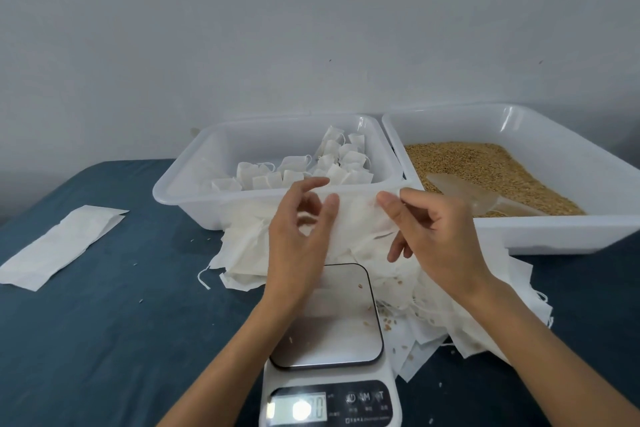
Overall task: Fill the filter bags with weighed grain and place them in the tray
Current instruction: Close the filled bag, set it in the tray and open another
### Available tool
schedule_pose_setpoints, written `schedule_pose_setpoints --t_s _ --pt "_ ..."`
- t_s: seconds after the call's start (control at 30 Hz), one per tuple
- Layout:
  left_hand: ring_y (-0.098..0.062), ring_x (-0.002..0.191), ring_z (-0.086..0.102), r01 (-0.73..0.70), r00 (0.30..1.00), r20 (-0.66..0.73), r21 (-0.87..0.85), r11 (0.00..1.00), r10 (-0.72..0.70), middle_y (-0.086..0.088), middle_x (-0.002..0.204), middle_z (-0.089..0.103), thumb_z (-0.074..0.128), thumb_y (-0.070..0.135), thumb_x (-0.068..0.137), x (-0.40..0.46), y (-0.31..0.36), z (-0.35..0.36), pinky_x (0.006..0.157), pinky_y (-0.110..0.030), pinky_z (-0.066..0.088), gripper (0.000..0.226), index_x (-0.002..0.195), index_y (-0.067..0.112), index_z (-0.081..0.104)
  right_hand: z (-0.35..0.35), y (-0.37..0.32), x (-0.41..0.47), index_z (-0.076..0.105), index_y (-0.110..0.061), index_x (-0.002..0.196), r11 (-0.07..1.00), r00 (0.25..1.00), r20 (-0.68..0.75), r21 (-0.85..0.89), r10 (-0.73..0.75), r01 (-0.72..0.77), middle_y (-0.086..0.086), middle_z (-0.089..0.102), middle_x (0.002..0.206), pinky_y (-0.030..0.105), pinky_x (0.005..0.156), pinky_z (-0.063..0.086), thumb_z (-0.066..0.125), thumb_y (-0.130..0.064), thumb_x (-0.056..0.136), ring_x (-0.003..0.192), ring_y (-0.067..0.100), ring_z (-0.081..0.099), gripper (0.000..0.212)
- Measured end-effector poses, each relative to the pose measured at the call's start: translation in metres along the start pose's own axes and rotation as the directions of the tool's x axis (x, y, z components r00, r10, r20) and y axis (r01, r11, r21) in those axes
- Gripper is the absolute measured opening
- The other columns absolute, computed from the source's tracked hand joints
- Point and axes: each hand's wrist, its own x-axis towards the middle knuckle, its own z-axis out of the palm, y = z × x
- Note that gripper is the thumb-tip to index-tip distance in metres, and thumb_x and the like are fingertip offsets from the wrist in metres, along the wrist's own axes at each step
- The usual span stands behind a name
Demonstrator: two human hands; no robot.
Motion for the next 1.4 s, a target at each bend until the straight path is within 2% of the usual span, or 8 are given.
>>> schedule_pose_setpoints --t_s 0.13,0.23,0.5,0.73,0.9,1.03,1.13,1.4 --pt "-0.003 0.137 0.050 -0.188 0.927 0.354 0.160 0.969 0.121 0.019 0.142 0.056 0.083 0.032 0.081 -0.008 0.005 0.001 0.108 -0.010 0.035 0.070 0.144 0.034 0.053 0.002 -0.002 0.000 0.047 -0.028 0.056 0.999 1.000 0.009 -0.026 -0.029 0.030 0.001 0.048 0.042 0.020 0.040 0.035 0.064 -0.035 0.100 0.034 0.013 0.058 0.048" --pt "-0.005 0.141 0.046 -0.228 0.885 0.455 0.241 0.943 0.097 0.014 0.151 0.051 0.078 0.009 0.083 -0.016 0.001 0.012 0.122 -0.038 0.032 0.079 0.153 0.024 0.044 0.003 -0.003 -0.001 0.057 -0.033 0.060 0.999 0.997 0.061 0.010 -0.040 0.040 -0.002 0.049 0.042 0.013 0.043 0.036 0.066 -0.032 0.099 0.031 0.013 0.054 0.040" --pt "-0.008 0.090 0.069 -0.216 0.914 0.380 0.157 0.964 0.143 0.017 0.095 0.070 0.074 0.008 0.081 -0.018 0.011 0.013 0.082 -0.025 0.052 0.035 0.112 0.018 0.062 0.000 -0.029 -0.005 0.070 -0.016 0.074 0.952 0.959 0.269 -0.256 -0.094 0.165 -0.002 0.056 0.053 0.039 0.051 0.048 0.045 -0.062 0.098 0.044 0.017 0.055 0.057" --pt "-0.012 0.087 0.065 0.073 0.895 0.447 -0.135 0.988 -0.005 0.001 0.095 0.069 0.073 0.013 0.085 -0.027 0.009 -0.011 0.077 -0.029 0.054 0.034 0.116 0.021 0.063 -0.049 -0.060 0.005 0.078 -0.023 0.091 0.966 0.981 0.152 -0.209 -0.121 0.151 -0.008 0.075 0.070 0.012 0.045 0.042 0.042 -0.061 0.101 0.038 0.012 0.059 0.054" --pt "-0.016 0.088 0.066 0.156 0.861 0.507 -0.194 0.969 -0.037 -0.006 0.097 0.072 0.080 0.008 0.083 -0.029 0.005 -0.020 0.082 -0.034 0.054 0.041 0.118 0.022 0.063 -0.113 -0.015 0.034 0.074 -0.032 0.092 0.919 0.993 -0.081 -0.377 0.088 -0.112 -0.006 0.076 0.076 0.021 0.051 0.052 0.054 -0.052 0.101 0.046 0.021 0.062 0.031" --pt "-0.018 0.089 0.069 0.186 0.861 0.505 -0.216 0.959 -0.054 -0.007 0.096 0.073 0.081 0.012 0.083 -0.029 0.005 -0.021 0.079 -0.031 0.057 0.037 0.115 0.021 0.065 -0.165 0.047 0.058 0.068 -0.028 0.112 0.635 0.919 -0.088 -0.697 0.384 -0.332 -0.004 0.075 0.101 0.038 0.079 0.055 0.071 -0.050 0.088 0.083 0.014 0.068 0.032" --pt "-0.021 0.089 0.069 0.247 0.855 0.512 -0.267 0.932 -0.080 -0.010 0.097 0.073 0.081 0.012 0.082 -0.027 0.005 -0.022 0.079 -0.032 0.058 0.035 0.115 0.017 0.067 -0.176 0.074 0.067 0.066 -0.021 0.123 0.440 0.788 0.010 -0.834 0.616 -0.334 0.000 0.070 0.116 0.031 0.083 0.045 0.078 -0.057 0.078 0.096 0.014 0.061 0.059" --pt "-0.016 0.098 0.068 0.298 0.834 0.539 -0.261 0.918 -0.117 -0.008 0.103 0.074 0.079 0.014 0.078 -0.031 0.006 -0.021 0.090 -0.032 0.055 0.044 0.120 0.015 0.065 -0.161 0.096 0.076 0.074 -0.021 0.090 0.365 0.685 0.103 -0.897 0.721 -0.250 -0.001 0.073 0.101 0.035 0.089 0.054 0.083 -0.041 0.081 0.093 0.014 0.064 0.023"
